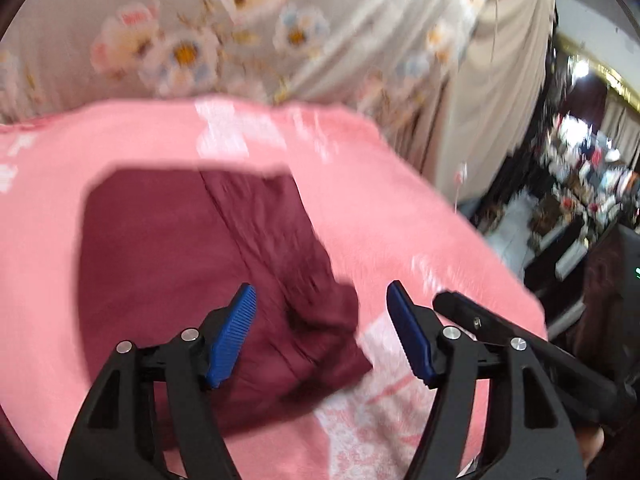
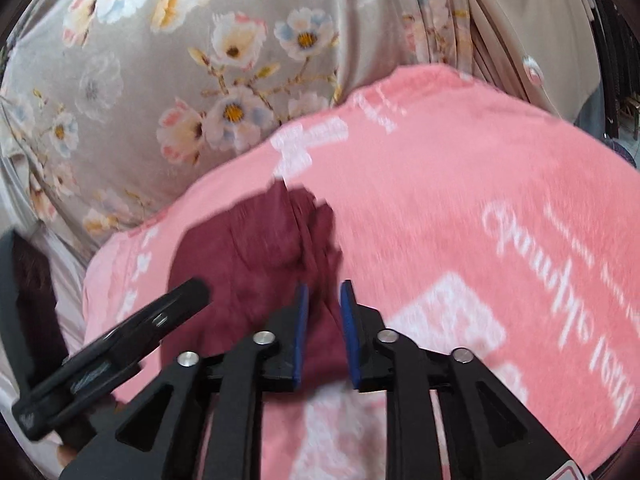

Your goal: Fold large clothes

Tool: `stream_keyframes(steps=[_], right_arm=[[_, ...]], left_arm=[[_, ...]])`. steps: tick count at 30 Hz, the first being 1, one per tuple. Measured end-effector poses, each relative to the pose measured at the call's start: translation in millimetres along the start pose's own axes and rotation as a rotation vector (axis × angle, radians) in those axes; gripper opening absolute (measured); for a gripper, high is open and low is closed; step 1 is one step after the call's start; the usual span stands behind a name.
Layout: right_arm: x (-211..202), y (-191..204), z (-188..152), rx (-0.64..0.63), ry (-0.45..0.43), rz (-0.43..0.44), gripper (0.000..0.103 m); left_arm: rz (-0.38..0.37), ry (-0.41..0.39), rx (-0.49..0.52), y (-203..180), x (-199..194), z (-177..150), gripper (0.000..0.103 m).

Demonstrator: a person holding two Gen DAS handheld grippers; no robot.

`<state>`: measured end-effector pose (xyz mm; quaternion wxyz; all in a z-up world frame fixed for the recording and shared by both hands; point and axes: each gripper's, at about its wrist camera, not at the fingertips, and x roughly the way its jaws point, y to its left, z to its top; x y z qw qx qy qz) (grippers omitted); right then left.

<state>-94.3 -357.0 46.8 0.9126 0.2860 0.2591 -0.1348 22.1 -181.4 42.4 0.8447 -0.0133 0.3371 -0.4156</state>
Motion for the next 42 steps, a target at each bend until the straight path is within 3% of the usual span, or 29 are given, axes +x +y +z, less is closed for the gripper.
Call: stream_keyframes(steps=[4, 8, 10, 15, 20, 22, 23, 24, 26, 30, 36, 42], right_arm=[[27, 31, 49, -0.008, -0.003, 0.049, 0.048], [75, 56, 87, 0.061, 0.080, 0.065, 0.056], [105, 65, 103, 0.117, 0.117, 0.028, 0.058], [170, 68, 108, 0.119, 0.206, -0.106, 0.060], [208, 41, 78, 0.069, 0.291, -0.172, 0.060], [214, 29, 67, 0.050, 0.288, -0.166, 0.046], [215, 22, 61, 0.032, 0.277, -0.151, 0.026], [213, 17, 56, 0.011, 0.259, -0.141, 0.017], [206, 9, 51, -0.011, 0.214, -0.125, 0.010], [204, -9, 43, -0.001, 0.171, -0.118, 0.008], [221, -14, 36, -0.034, 0.181, -0.110, 0.009], [233, -27, 30, 0.013, 0.204, -0.057, 0.011]], left_arm=[[0.117, -0.078, -0.102, 46, -28, 37, 0.066], [0.241, -0.072, -0.204, 94, -21, 69, 0.066], [0.282, -0.052, -0.239, 115, -11, 83, 0.066], [0.359, 0.019, -0.273, 146, 23, 110, 0.066], [0.377, 0.105, -0.319, 166, 59, 107, 0.066], [0.376, 0.133, -0.320, 166, 78, 102, 0.066], [0.375, 0.145, -0.318, 165, 87, 100, 0.066], [0.373, 0.160, -0.314, 163, 98, 96, 0.066], [0.374, 0.179, -0.302, 159, 114, 93, 0.066], [0.400, 0.174, -0.244, 145, 140, 87, 0.066], [0.459, 0.181, -0.163, 135, 169, 81, 0.074], [0.487, 0.161, -0.131, 134, 183, 73, 0.079]])
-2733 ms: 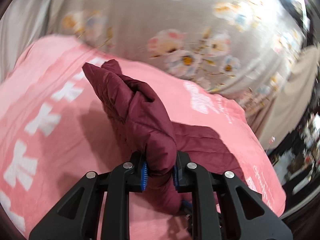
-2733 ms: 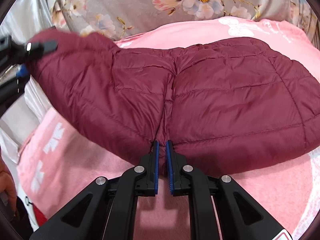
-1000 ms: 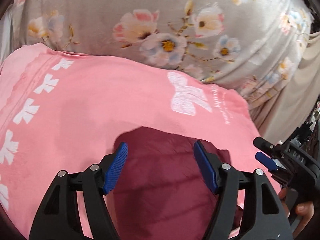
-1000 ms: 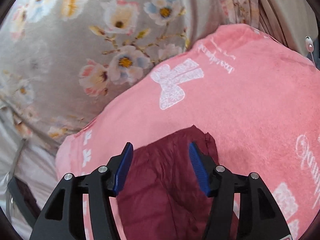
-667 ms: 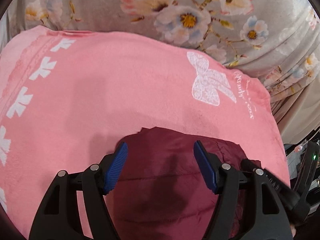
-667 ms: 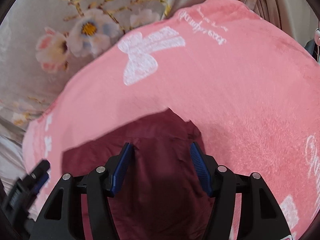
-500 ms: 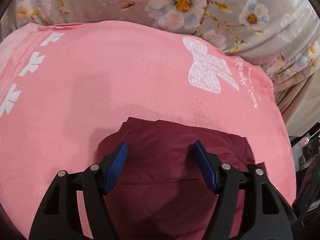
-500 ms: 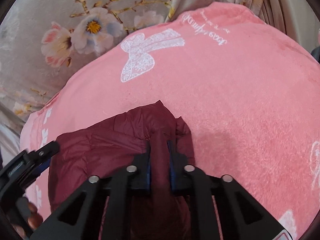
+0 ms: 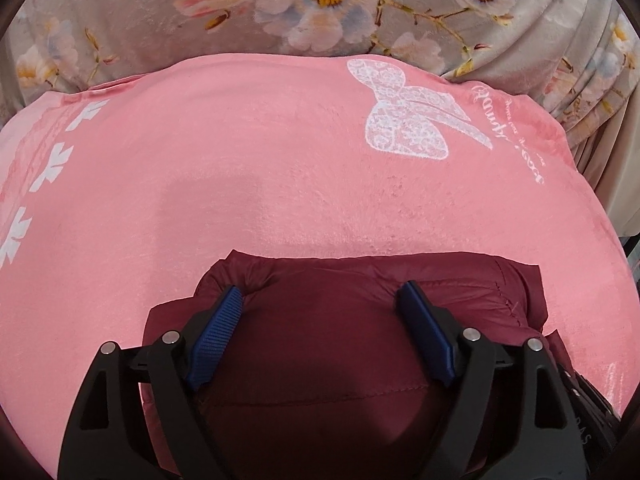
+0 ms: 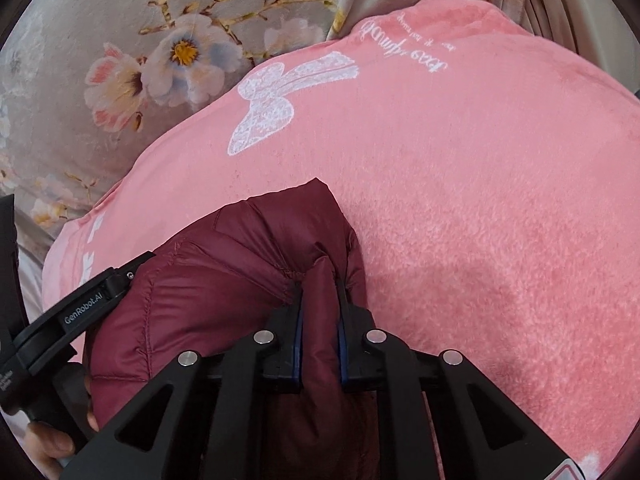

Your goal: Fold large clothes

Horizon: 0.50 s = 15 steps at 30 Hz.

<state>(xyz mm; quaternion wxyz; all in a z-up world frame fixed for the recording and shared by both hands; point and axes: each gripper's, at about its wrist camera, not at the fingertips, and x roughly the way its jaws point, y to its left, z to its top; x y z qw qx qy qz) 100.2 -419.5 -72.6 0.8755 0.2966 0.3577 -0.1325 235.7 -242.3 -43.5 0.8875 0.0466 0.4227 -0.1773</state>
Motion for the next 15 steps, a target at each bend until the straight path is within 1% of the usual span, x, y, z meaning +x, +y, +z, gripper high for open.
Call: stream_keyframes(steps=[4, 8, 15], right_arm=[[2, -6, -3, 0.023, -0.008, 0.029, 0.011], [3, -8, -4, 0.028, -0.014, 0.038, 0.011], [3, -10, -5, 0.038, -0.022, 0.052, 0.010]], left_arm=[[0.029, -0.024, 0.023, -5, 3, -5, 0.080], [0.050, -0.040, 0.037, -9, 5, -8, 0.080], [0.066, -0.051, 0.048, -12, 7, -10, 0.080]])
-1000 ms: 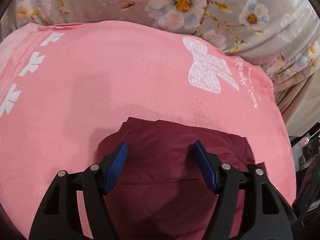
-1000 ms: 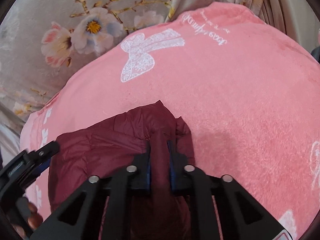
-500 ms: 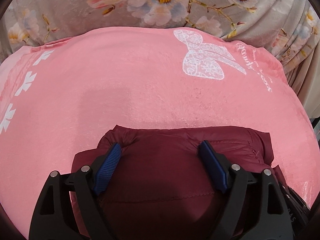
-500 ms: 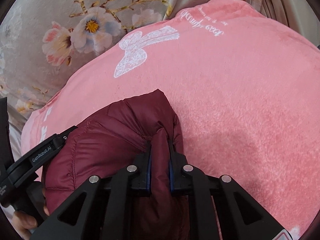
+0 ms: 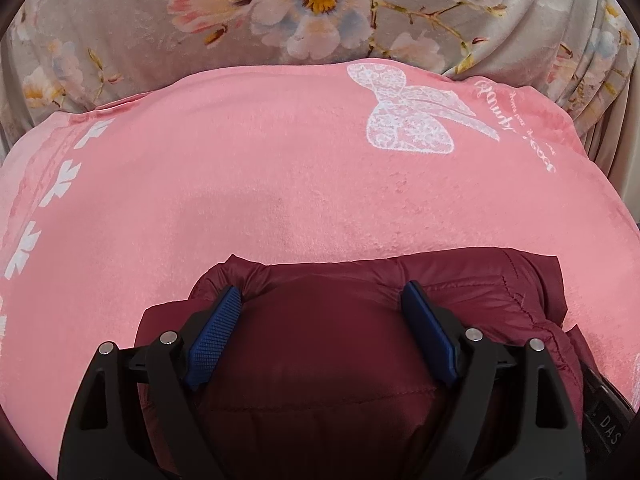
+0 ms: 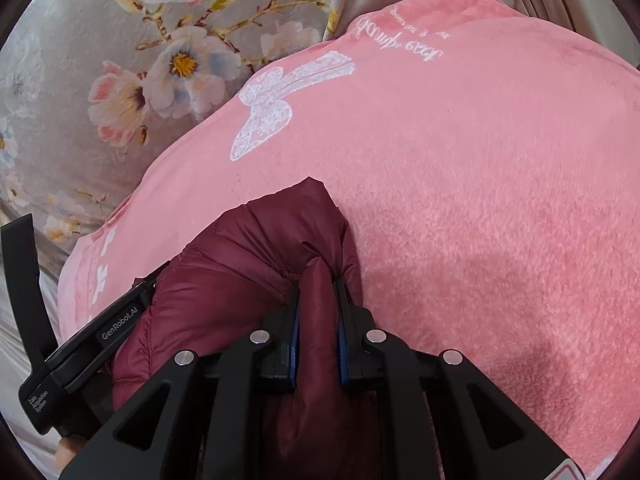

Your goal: Fold large clothes

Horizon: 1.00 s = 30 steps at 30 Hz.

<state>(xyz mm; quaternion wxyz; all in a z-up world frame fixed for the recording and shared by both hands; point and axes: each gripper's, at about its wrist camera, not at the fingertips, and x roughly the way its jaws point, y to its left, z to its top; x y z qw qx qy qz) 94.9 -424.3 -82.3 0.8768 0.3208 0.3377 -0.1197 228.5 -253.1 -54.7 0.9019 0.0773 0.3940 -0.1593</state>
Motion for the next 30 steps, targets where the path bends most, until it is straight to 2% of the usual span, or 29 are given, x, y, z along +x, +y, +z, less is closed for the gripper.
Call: stream_keyframes(steps=[6, 10, 12, 14, 15, 18, 21, 25, 30], right_arm=[[1, 1, -1, -0.011, -0.007, -0.017, 0.010], [-1, -3, 3, 0.002, 0.019, 0.016, 0.013], [-17, -5, 5, 0.002, 0.058, 0.019, 0.016], [-53, -10, 1, -0.003, 0.035, 0.048, 0.026], [-70, -13, -3, -0.018, 0.026, 0.065, 0.026], [-107, -24, -26, -0.067, 0.025, 0.063, 0.029], [-121, -33, -58, -0.076, 0.092, 0.087, 0.030], [-127, -32, -94, -0.059, 0.114, 0.158, 0.032], [-131, -27, -108, -0.029, 0.094, 0.190, 0.034]], left_arm=[[0.010, -0.009, -0.001, -1, 1, -1, 0.081], [-0.007, 0.002, -0.003, 1, 0, 0, 0.081], [-0.034, 0.021, 0.011, 5, -9, 0, 0.081], [-0.039, 0.031, 0.021, 12, -28, -2, 0.081], [-0.060, 0.035, 0.008, 19, -46, -6, 0.081], [-0.170, 0.072, -0.066, 40, -87, -24, 0.081], [-0.277, 0.128, -0.121, 52, -114, -59, 0.082], [-0.309, 0.162, -0.167, 60, -127, -97, 0.082], [-0.342, 0.146, -0.180, 74, -152, -116, 0.081]])
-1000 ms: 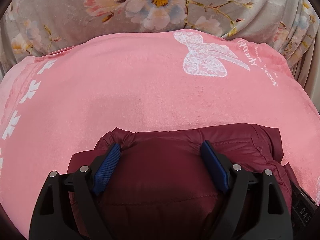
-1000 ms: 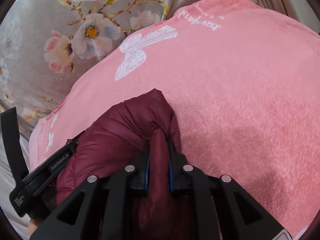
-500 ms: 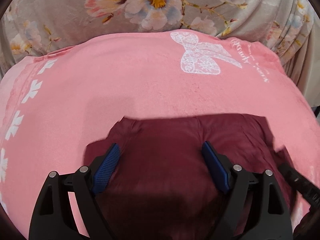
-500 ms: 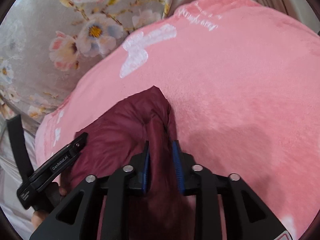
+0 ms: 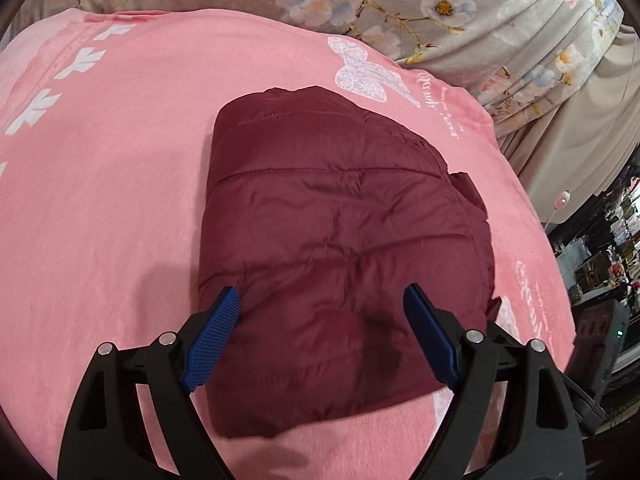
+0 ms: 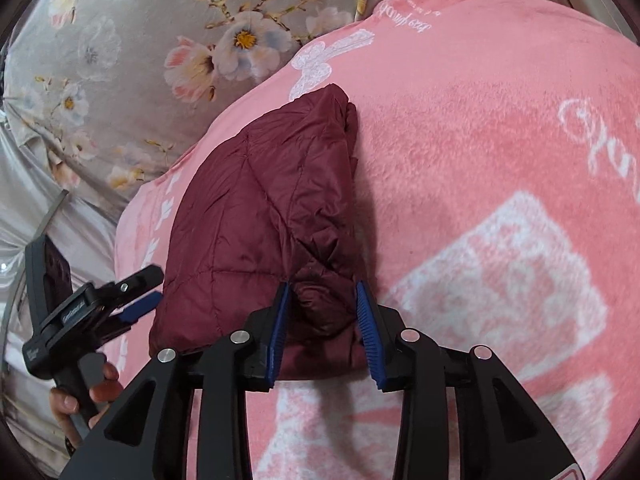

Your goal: Fold large clothes

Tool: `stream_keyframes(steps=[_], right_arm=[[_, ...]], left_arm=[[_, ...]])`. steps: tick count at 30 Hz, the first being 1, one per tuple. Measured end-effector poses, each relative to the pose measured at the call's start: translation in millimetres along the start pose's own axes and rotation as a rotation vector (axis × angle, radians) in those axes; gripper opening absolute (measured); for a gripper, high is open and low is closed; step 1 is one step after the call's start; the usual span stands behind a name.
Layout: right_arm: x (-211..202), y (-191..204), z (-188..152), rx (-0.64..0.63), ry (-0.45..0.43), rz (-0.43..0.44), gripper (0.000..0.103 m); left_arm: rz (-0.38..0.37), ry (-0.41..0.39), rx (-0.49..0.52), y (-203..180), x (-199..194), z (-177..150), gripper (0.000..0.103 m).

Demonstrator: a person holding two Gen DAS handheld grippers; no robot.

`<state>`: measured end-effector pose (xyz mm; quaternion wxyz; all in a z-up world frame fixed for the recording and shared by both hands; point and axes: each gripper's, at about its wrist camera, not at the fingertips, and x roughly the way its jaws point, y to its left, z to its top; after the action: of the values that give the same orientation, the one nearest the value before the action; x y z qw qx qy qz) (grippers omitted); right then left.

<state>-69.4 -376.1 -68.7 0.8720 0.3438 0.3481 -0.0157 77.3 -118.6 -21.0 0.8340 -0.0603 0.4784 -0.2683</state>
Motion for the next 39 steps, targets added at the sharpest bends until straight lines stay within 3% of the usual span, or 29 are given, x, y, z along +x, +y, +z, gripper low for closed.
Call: stream_keyframes(steps=[4, 7, 10, 11, 12, 13, 18, 22, 25, 31, 33, 35, 39], right_arm=[[-1, 4, 3, 0.007, 0.002, 0.009, 0.031], [-4, 6, 4, 0.024, -0.003, 0.017, 0.037], [-4, 10, 3, 0.013, -0.010, -0.010, 0.038], [-4, 12, 2, 0.006, -0.009, -0.028, 0.029], [-5, 15, 1, -0.005, -0.012, -0.045, 0.015], [-7, 16, 1, -0.006, -0.015, -0.039, 0.010], [-52, 28, -6, 0.012, -0.075, 0.090, 0.003], [-32, 24, -23, -0.036, -0.028, -0.085, 0.003], [-11, 3, -30, 0.040, 0.018, -0.092, 0.002], [-6, 0, -31, 0.029, 0.037, -0.107, 0.001], [-13, 1, -32, 0.031, 0.044, -0.112, 0.006], [-26, 6, -30, 0.020, 0.026, -0.131, 0.015], [-57, 15, -13, 0.000, -0.048, -0.146, 0.015]], left_arm=[[-0.004, 0.008, 0.030, 1, -10, -11, 0.082], [0.076, 0.009, 0.111, -7, -6, -25, 0.082], [0.113, 0.024, 0.112, 0, 2, -34, 0.083], [0.099, 0.037, 0.088, 5, 6, -34, 0.083], [0.092, 0.046, 0.071, 9, 9, -33, 0.083], [0.087, 0.055, 0.060, 14, 11, -33, 0.083], [0.073, 0.076, 0.045, 27, 8, -30, 0.078], [0.090, 0.075, 0.083, 25, 9, -34, 0.079], [0.093, 0.084, 0.093, 24, 12, -38, 0.079], [0.106, 0.088, 0.092, 24, 14, -42, 0.080], [0.116, 0.090, 0.090, 22, 11, -41, 0.080], [0.126, 0.083, 0.094, 17, 4, -38, 0.080], [0.171, 0.002, 0.129, 7, -22, -25, 0.079]])
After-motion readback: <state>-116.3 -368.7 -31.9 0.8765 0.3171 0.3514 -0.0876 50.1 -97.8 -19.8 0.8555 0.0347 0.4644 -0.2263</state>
